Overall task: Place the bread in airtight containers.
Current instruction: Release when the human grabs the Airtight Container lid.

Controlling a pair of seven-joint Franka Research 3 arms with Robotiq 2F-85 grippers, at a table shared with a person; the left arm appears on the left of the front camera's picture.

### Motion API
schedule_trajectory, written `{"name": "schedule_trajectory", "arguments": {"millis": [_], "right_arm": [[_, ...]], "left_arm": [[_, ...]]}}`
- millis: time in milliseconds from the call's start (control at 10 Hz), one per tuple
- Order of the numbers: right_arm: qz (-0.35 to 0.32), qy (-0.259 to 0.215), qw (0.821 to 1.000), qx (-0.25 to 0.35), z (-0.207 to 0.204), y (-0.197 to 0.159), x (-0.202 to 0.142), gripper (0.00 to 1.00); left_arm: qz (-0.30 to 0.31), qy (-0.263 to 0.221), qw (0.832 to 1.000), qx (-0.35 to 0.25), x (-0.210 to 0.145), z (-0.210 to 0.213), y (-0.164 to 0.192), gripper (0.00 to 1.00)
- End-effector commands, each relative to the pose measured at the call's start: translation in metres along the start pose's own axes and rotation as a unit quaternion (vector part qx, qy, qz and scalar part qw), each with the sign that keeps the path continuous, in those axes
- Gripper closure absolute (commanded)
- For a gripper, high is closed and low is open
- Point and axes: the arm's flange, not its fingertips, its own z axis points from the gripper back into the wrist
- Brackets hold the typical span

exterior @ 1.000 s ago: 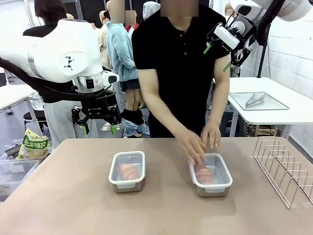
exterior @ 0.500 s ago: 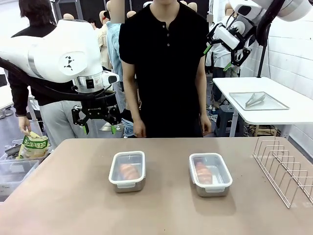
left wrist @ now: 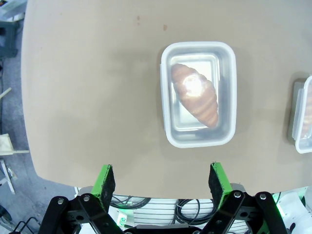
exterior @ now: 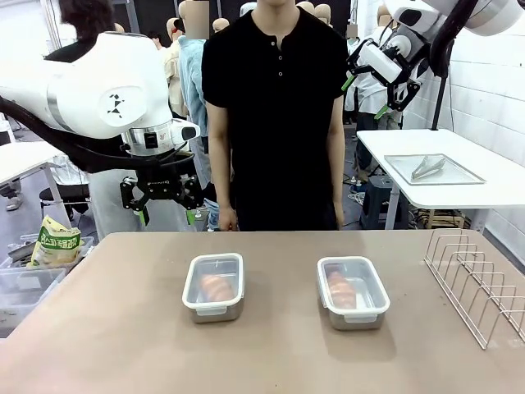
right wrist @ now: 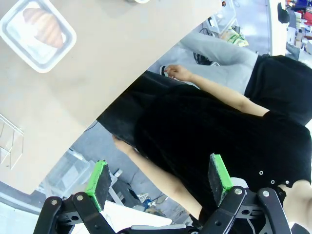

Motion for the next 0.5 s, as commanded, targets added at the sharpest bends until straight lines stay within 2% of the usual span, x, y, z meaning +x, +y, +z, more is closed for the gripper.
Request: {"name": "schedule_trajectory", "arguments": {"millis": [0,400], "right_arm": [[0.000,0.001,1.000,-0.001,0.0002,-0.0003,0.0004,0.00],[0.000,0.001,1.000,-0.001,0.0002,-0.0003,0.0004,0.00]], "left_arm": [[0.001,0.000,1.000,-0.002,0.0001,0.0011,0.0025,0.00],[0.001,0.000,1.000,-0.002,0.0001,0.0011,0.0025,0.00]]}}
